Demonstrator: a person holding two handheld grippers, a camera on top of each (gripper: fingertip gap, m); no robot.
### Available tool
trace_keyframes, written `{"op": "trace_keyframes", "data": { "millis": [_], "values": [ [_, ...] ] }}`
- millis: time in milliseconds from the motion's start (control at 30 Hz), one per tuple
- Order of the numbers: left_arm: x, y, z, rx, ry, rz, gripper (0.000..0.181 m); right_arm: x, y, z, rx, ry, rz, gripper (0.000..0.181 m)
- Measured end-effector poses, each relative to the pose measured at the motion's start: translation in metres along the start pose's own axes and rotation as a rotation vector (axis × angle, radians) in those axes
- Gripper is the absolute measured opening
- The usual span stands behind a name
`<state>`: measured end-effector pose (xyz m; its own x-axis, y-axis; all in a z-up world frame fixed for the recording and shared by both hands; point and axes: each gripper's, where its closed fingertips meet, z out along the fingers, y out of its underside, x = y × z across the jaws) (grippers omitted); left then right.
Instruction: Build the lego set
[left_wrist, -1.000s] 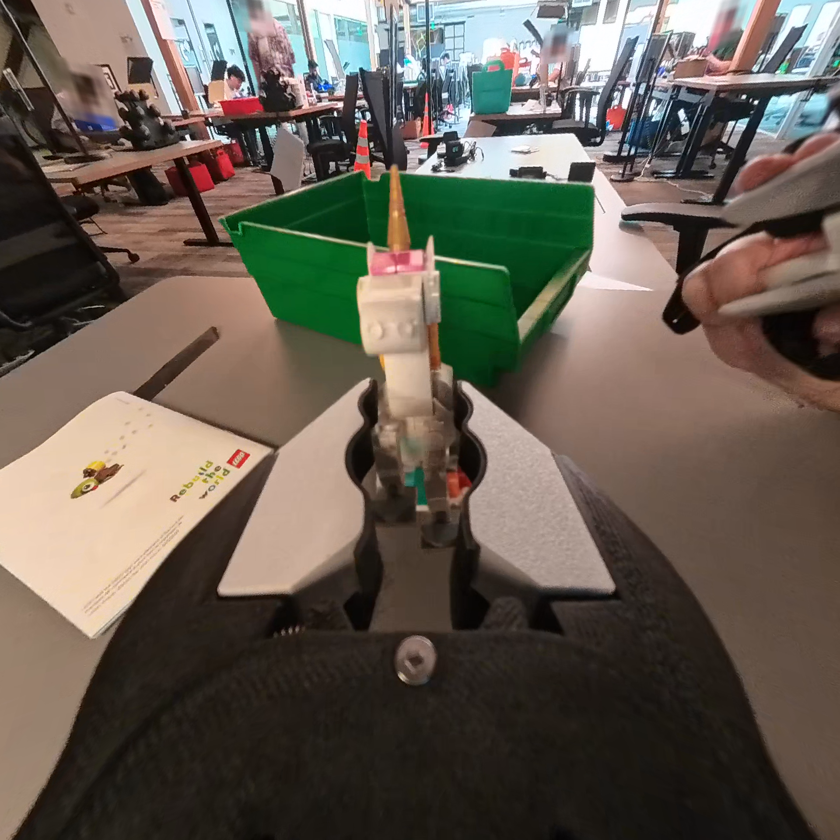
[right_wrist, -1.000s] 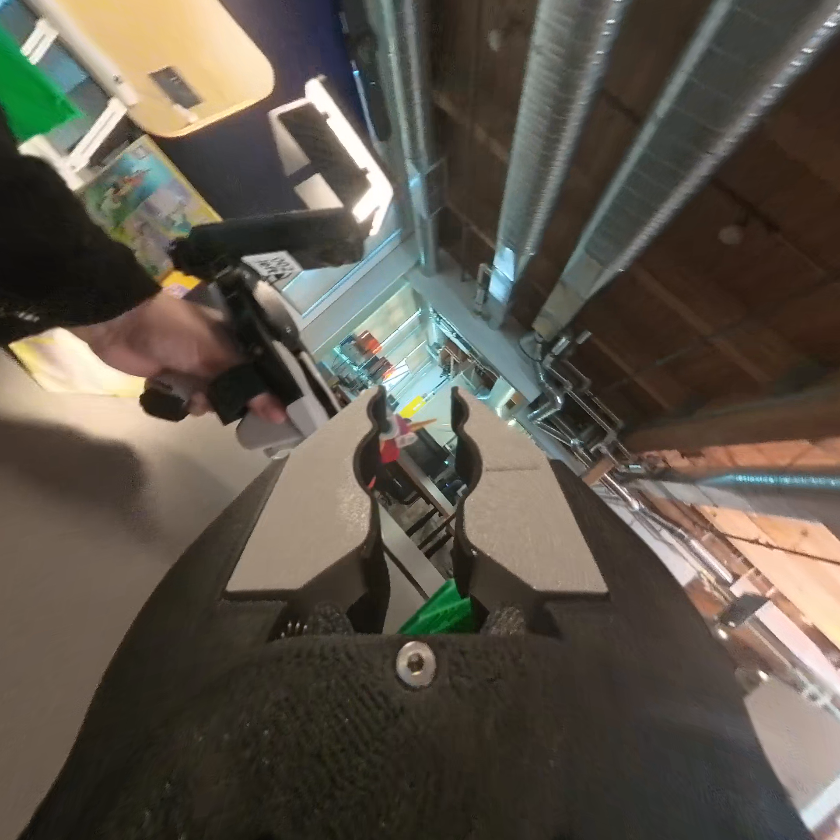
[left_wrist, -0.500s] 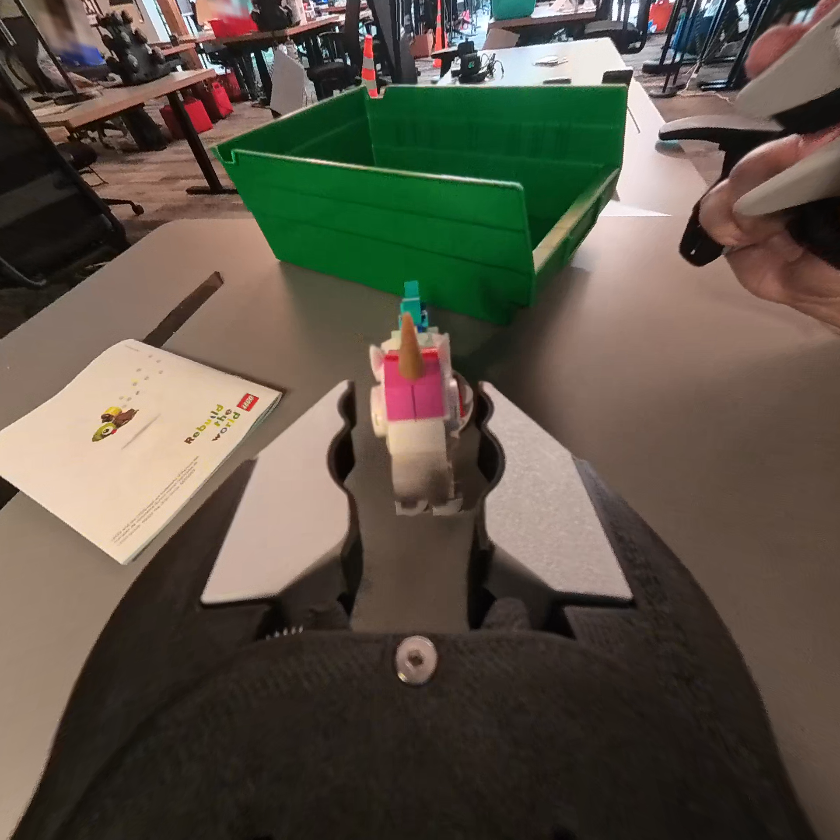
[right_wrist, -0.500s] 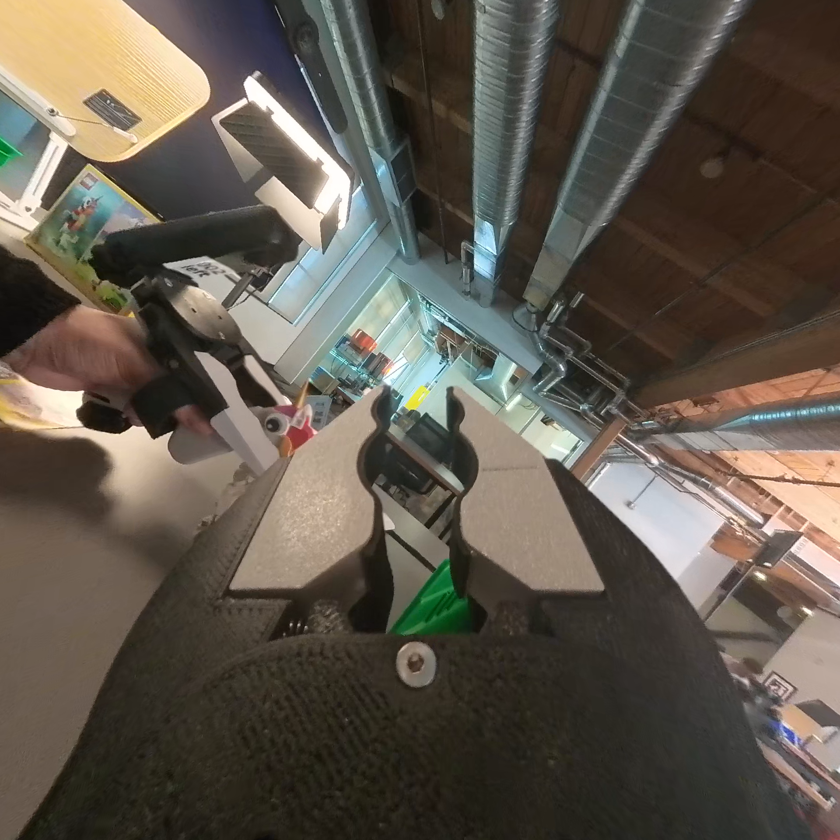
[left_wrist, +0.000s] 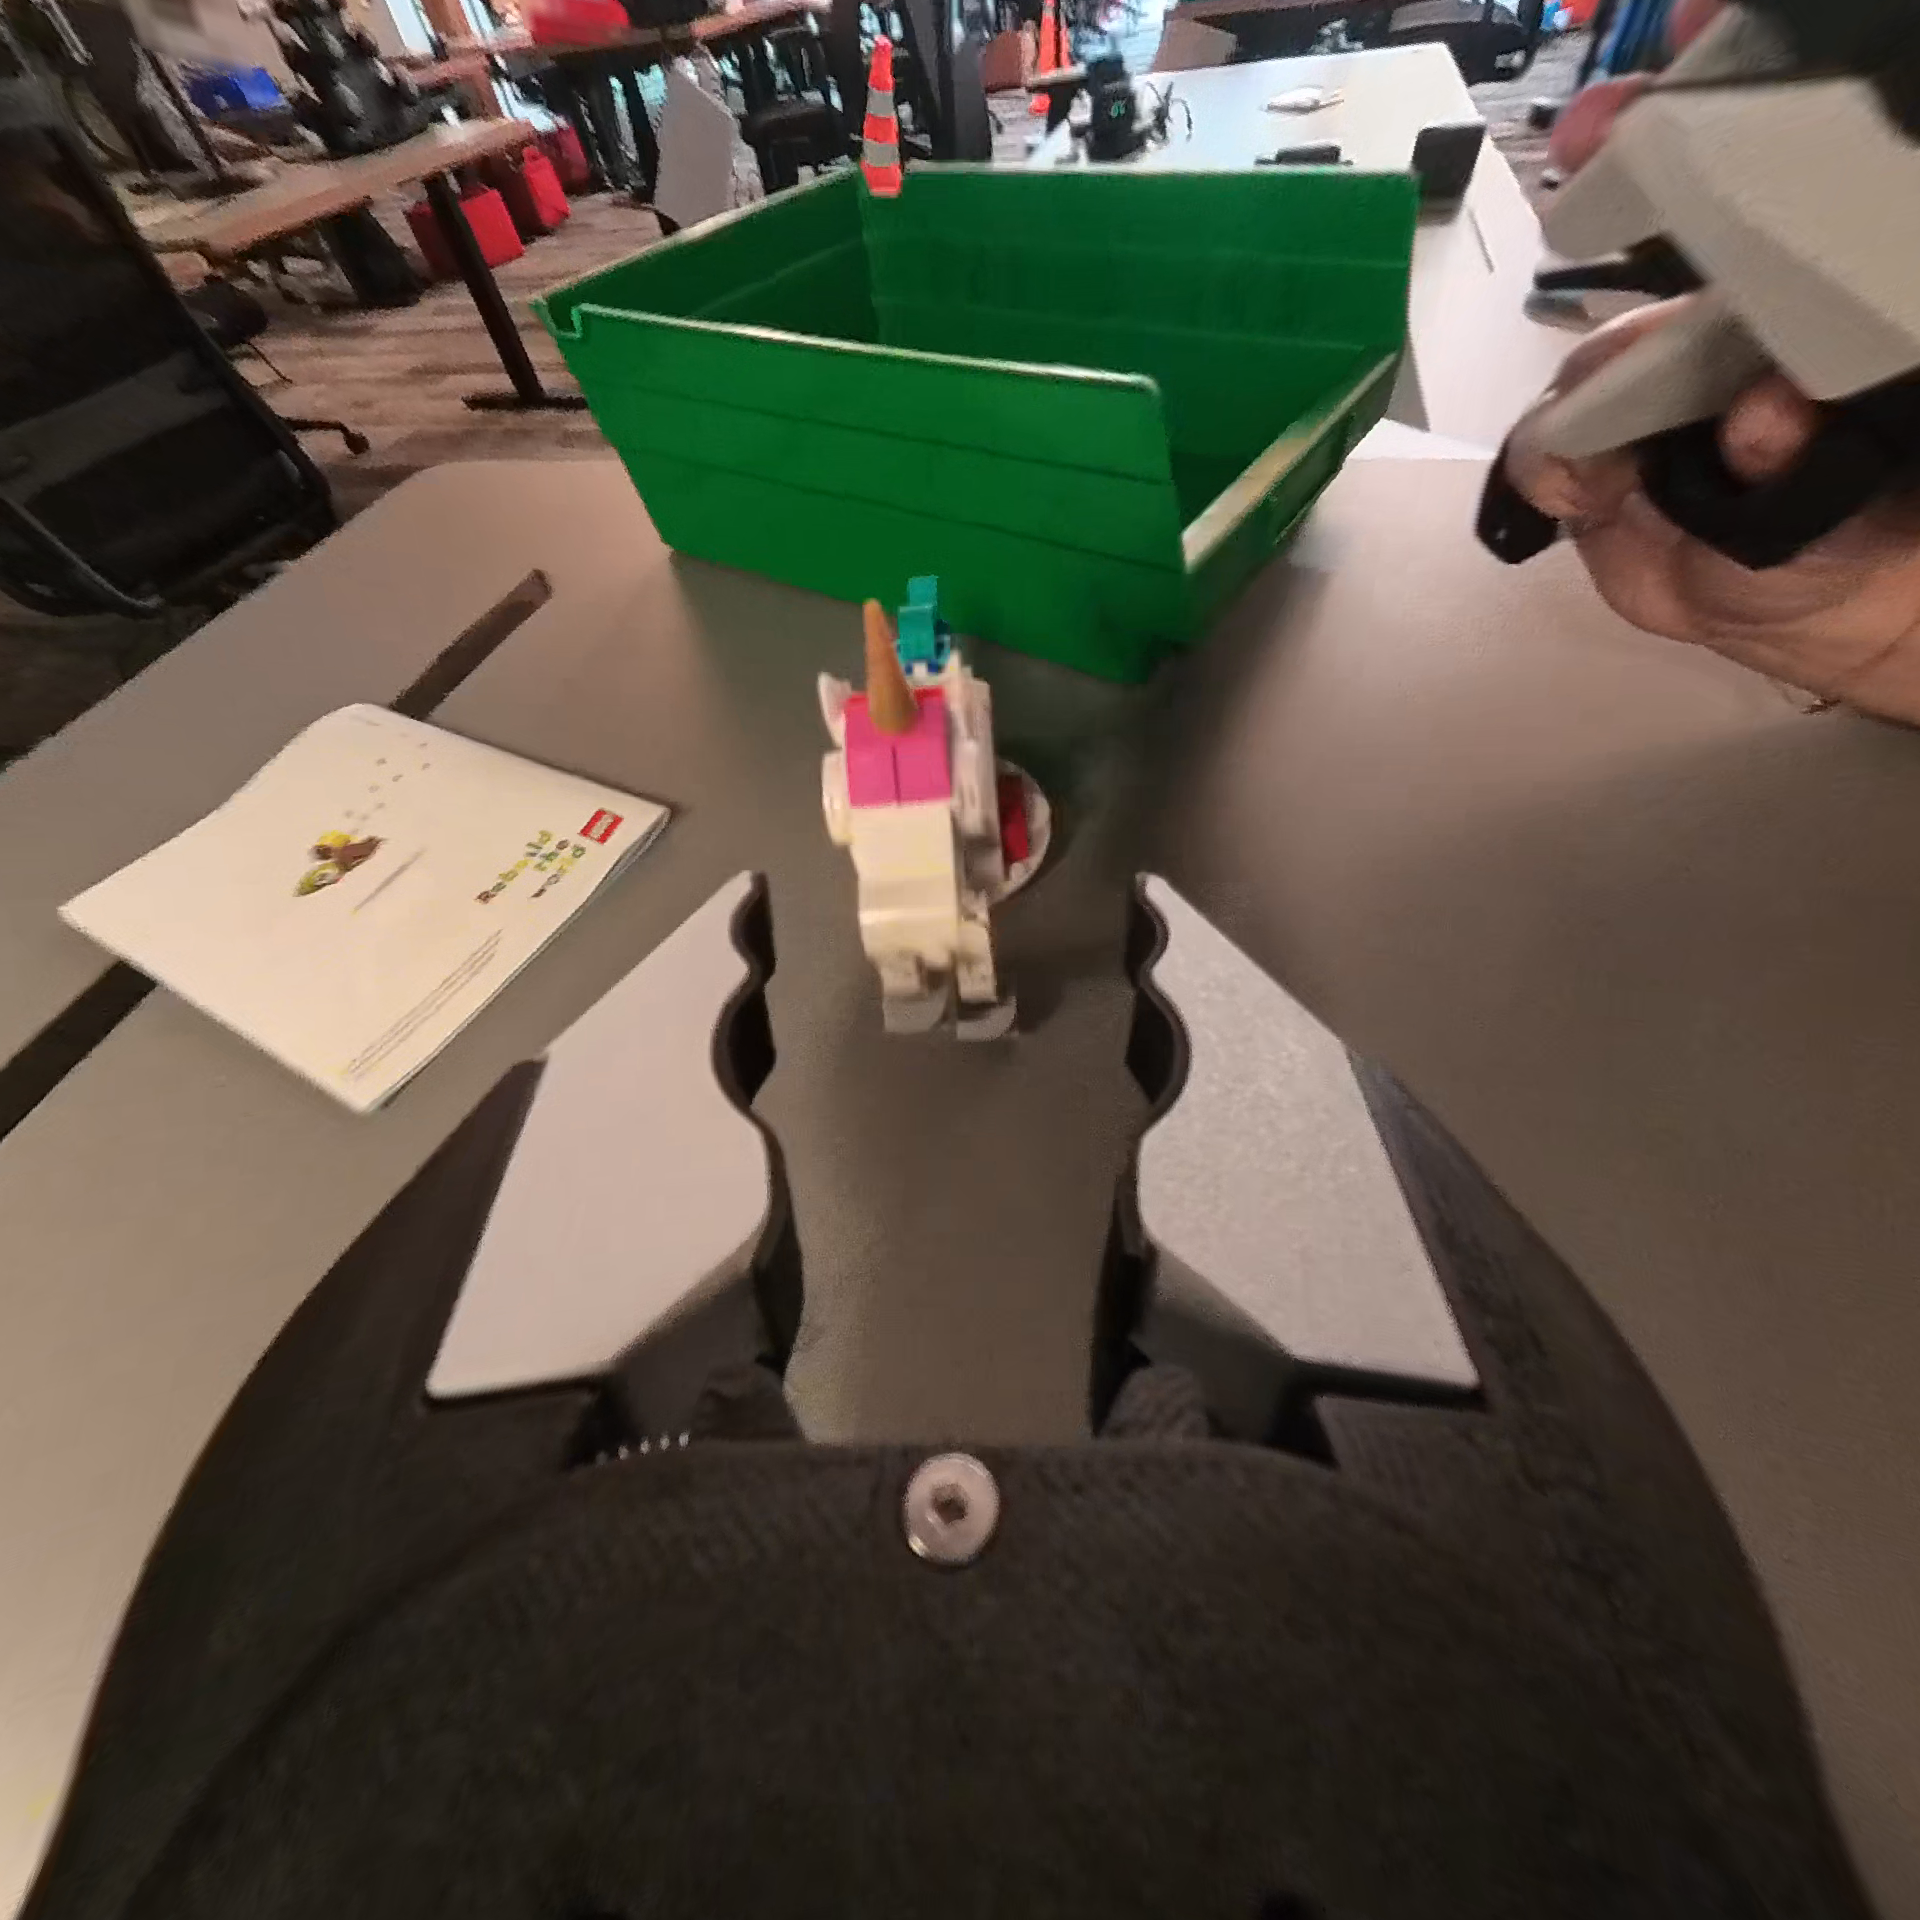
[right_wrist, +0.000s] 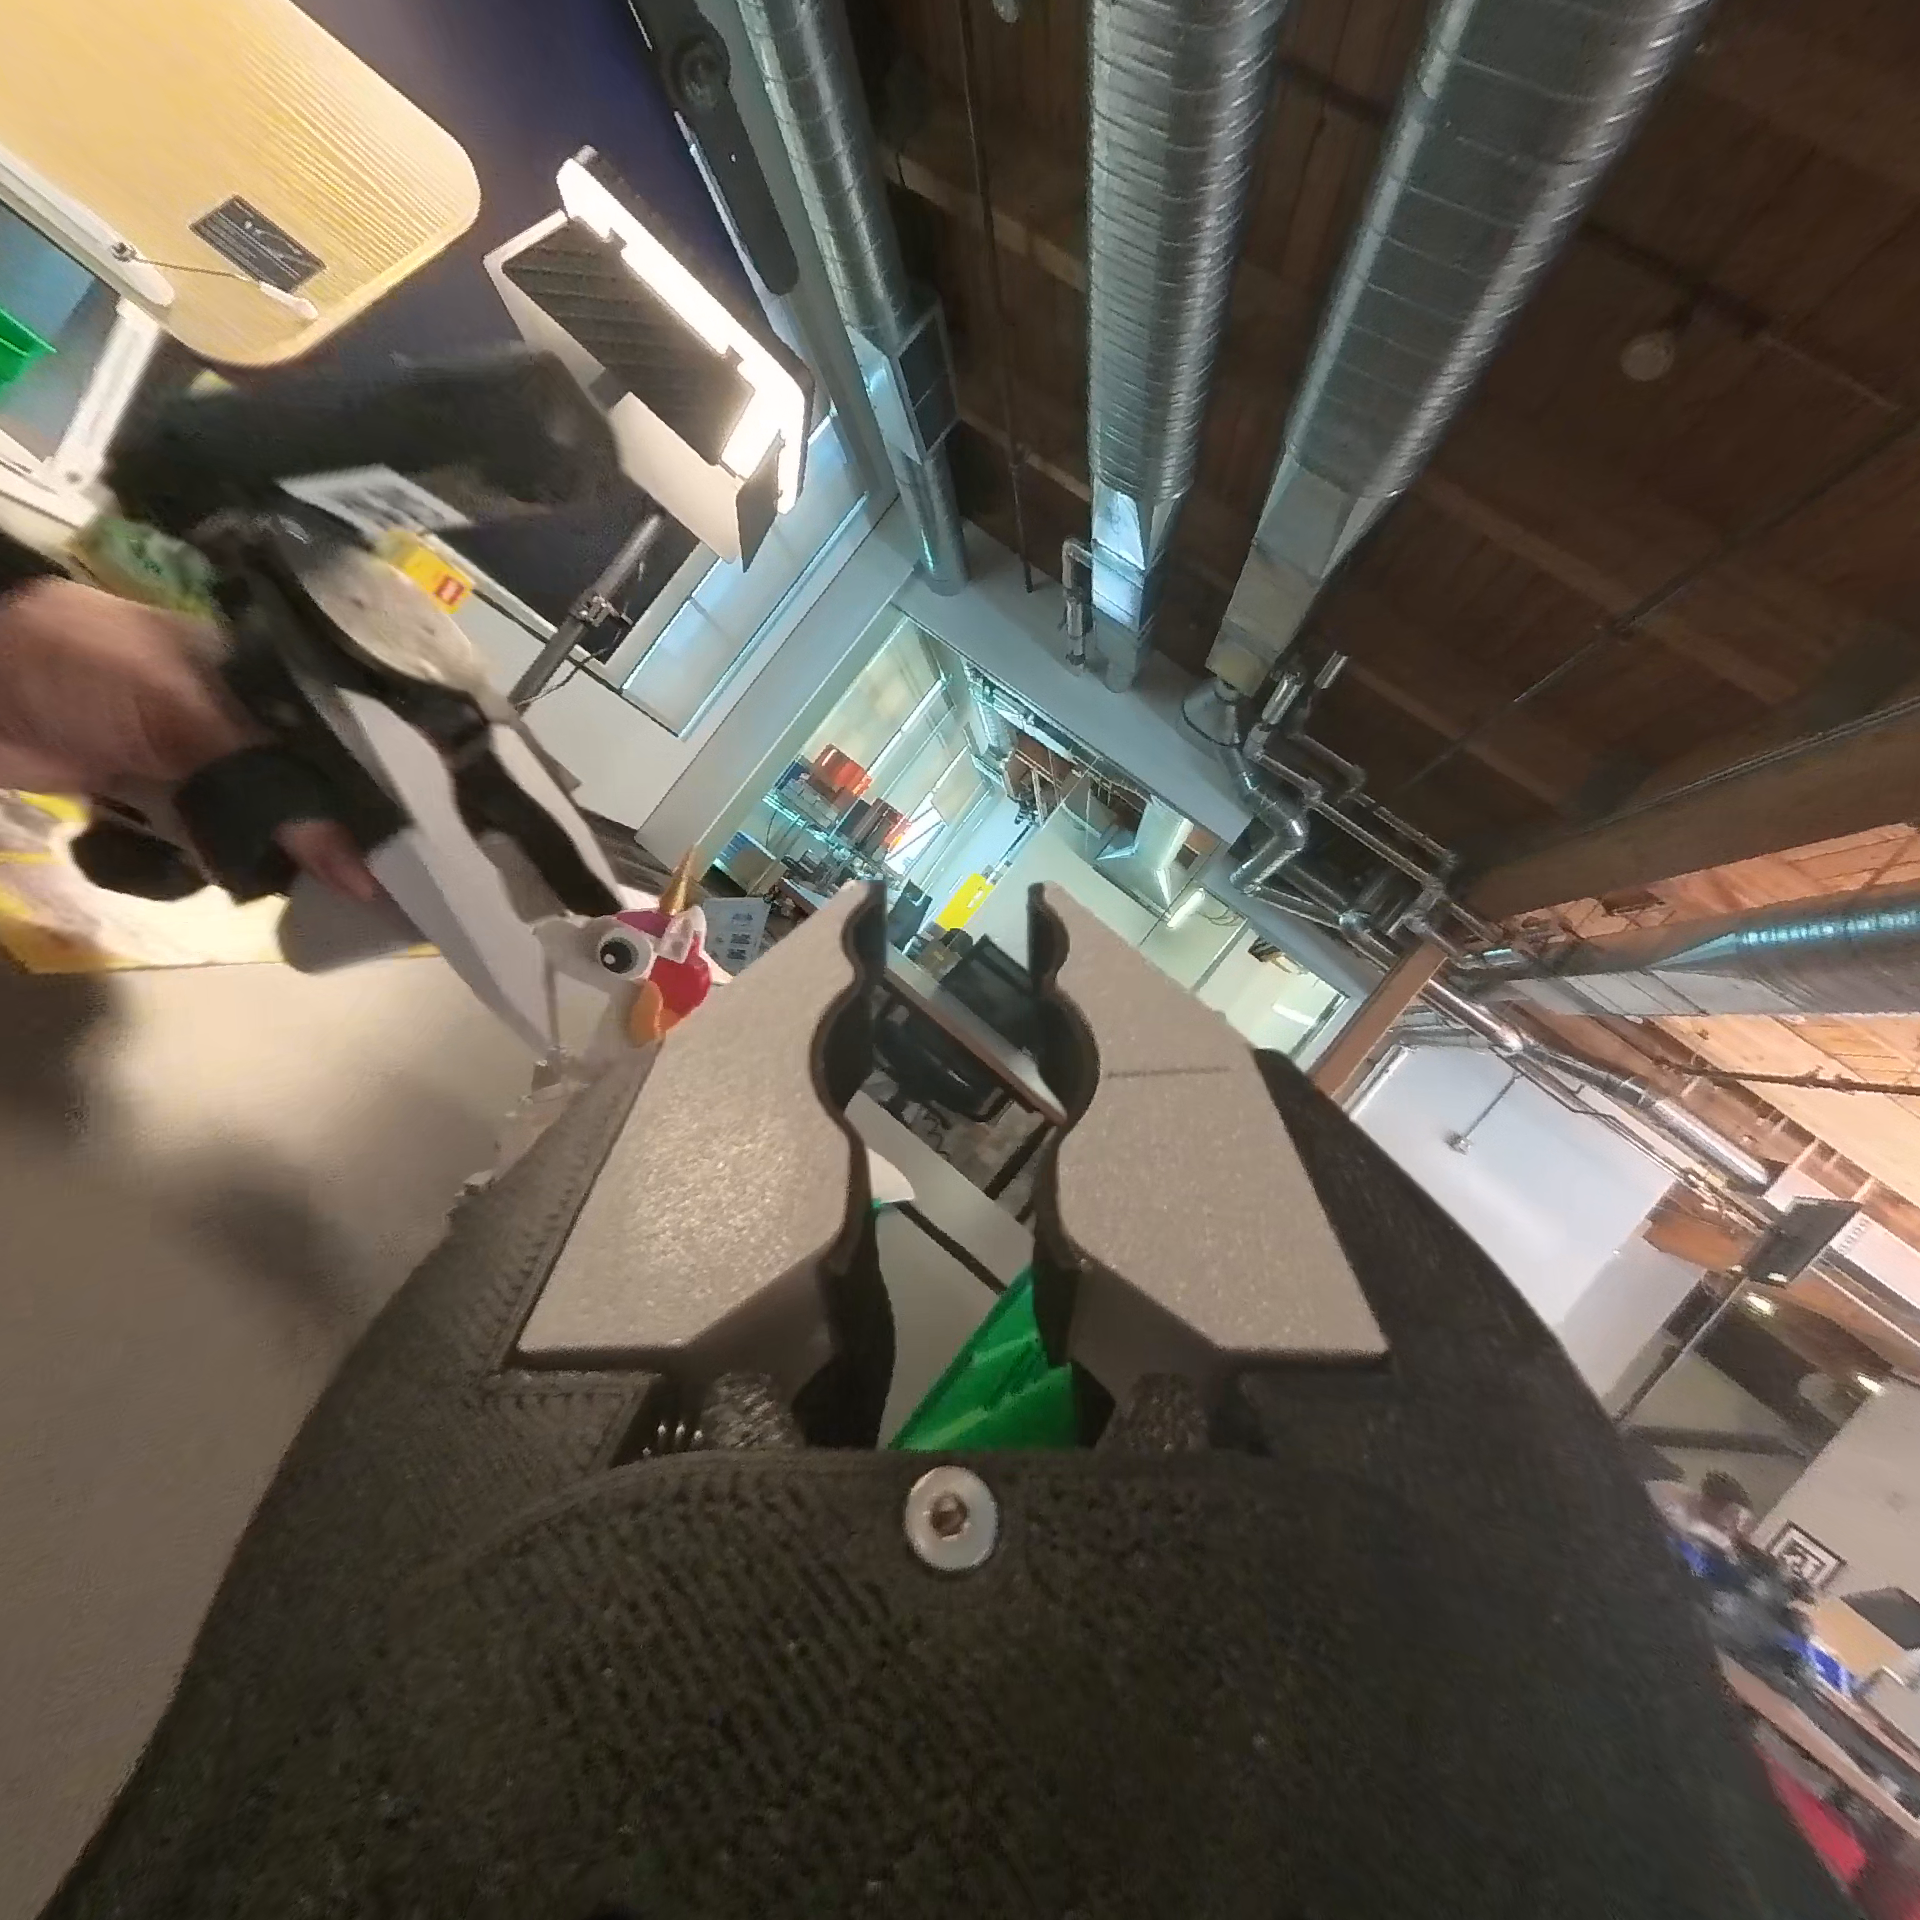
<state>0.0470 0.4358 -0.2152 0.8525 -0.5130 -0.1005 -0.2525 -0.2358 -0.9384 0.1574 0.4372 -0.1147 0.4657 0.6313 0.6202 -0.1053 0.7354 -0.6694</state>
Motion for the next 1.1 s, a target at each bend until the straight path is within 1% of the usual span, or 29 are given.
{"op": "trace_keyframes", "data": {
  "millis": [33, 100, 167, 267, 333, 433, 533, 633, 733, 867, 967, 1100],
  "values": [
    [0.003, -0.002, -0.013, 0.024, -0.019, 0.012, 0.068, 0.002, -0.001, -0.001, 0.005, 0.007, -0.001, 0.025],
    [0.014, -0.005, -0.045, 0.086, -0.049, 0.041, 0.068, 0.004, -0.002, -0.001, 0.014, 0.017, 0.004, 0.027],
    [0.033, -0.006, -0.080, 0.152, -0.061, 0.078, 0.068, 0.005, -0.004, -0.002, 0.022, 0.023, 0.003, 0.027],
    [0.074, 0.005, -0.124, 0.200, 0.010, 0.110, 0.068, 0.002, -0.007, -0.002, 0.031, 0.025, -0.014, 0.027],
    [0.097, 0.015, -0.146, 0.229, 0.039, 0.141, 0.065, -0.002, -0.007, -0.001, 0.030, 0.023, -0.029, 0.027],
    [0.117, 0.021, -0.169, 0.315, 0.028, 0.207, 0.059, -0.011, -0.002, 0.002, 0.006, 0.018, -0.050, 0.027],
    [0.127, 0.017, -0.177, 0.393, 0.025, 0.256, 0.055, -0.021, 0.006, 0.005, -0.040, 0.000, -0.089, 0.027],
    [0.136, 0.016, -0.172, 0.407, 0.089, 0.255, 0.056, -0.028, 0.016, 0.006, -0.100, -0.013, -0.170, 0.027],
    [0.138, 0.011, -0.169, 0.440, 0.120, 0.247, 0.055, -0.036, 0.028, 0.006, -0.169, -0.035, -0.270, 0.028],
    [0.141, 0.009, -0.165, 0.452, 0.148, 0.255, 0.053, -0.052, 0.043, 0.007, -0.267, -0.110, -0.372, 0.035],
    [0.145, 0.009, -0.167, 0.460, 0.165, 0.271, 0.052, -0.063, 0.048, 0.010, -0.342, -0.199, -0.326, 0.042],
    [0.145, 0.009, -0.170, 0.468, 0.165, 0.285, 0.049, -0.069, 0.039, 0.023, -0.438, -0.363, -0.199, 0.052]
  ]
}}
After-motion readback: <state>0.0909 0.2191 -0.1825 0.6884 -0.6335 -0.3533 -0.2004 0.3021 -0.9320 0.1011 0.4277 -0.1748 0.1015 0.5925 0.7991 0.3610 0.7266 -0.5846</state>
